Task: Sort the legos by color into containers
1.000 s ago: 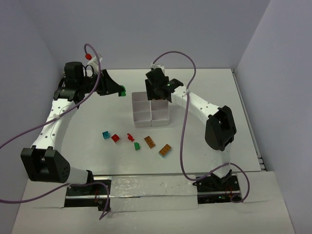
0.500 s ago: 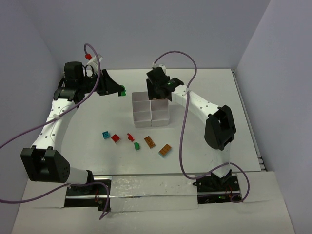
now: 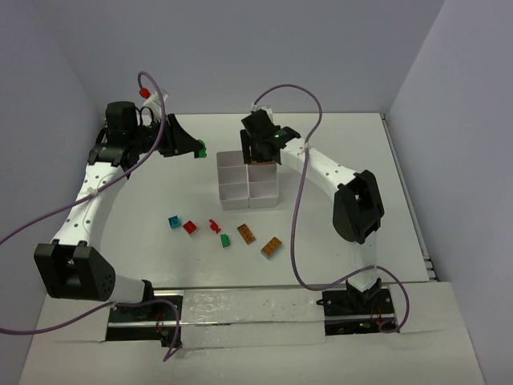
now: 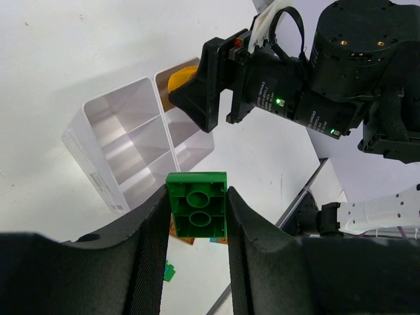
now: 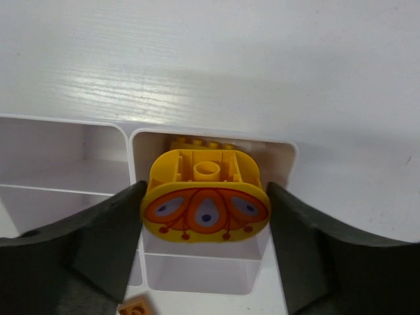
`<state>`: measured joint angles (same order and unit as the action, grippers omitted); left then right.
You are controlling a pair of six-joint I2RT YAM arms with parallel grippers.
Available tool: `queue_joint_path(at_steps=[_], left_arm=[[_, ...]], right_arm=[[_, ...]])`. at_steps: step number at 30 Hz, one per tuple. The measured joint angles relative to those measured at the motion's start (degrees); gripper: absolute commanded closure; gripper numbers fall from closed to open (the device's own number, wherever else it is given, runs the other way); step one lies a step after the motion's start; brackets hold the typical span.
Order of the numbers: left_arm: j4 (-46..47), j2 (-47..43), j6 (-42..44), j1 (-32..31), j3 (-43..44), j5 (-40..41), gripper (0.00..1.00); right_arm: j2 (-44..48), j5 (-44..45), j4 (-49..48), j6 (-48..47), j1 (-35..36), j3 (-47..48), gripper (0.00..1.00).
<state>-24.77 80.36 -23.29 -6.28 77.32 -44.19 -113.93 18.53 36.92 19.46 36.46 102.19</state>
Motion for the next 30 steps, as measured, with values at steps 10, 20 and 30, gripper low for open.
queue_joint_path(at_steps=[10,20,30], left_arm=[[0.0,0.0,0.0,0.0,-0.02,1.62,1.0],[0.59,-0.44,1.38,-5.71,-0.95,18.14,1.0],[0.29,10.75,2.76,-19.3,6.86,39.87,1.0]], right_arm=[[0.07,-1.05,0.03,-0.02,-0.01,0.02,0.0],[10.72,-2.64,-0.98,-0.26,-0.34,-1.82,0.0],[27.62,-3.98,-6.05,-2.05,-9.38,-12.72,0.0]])
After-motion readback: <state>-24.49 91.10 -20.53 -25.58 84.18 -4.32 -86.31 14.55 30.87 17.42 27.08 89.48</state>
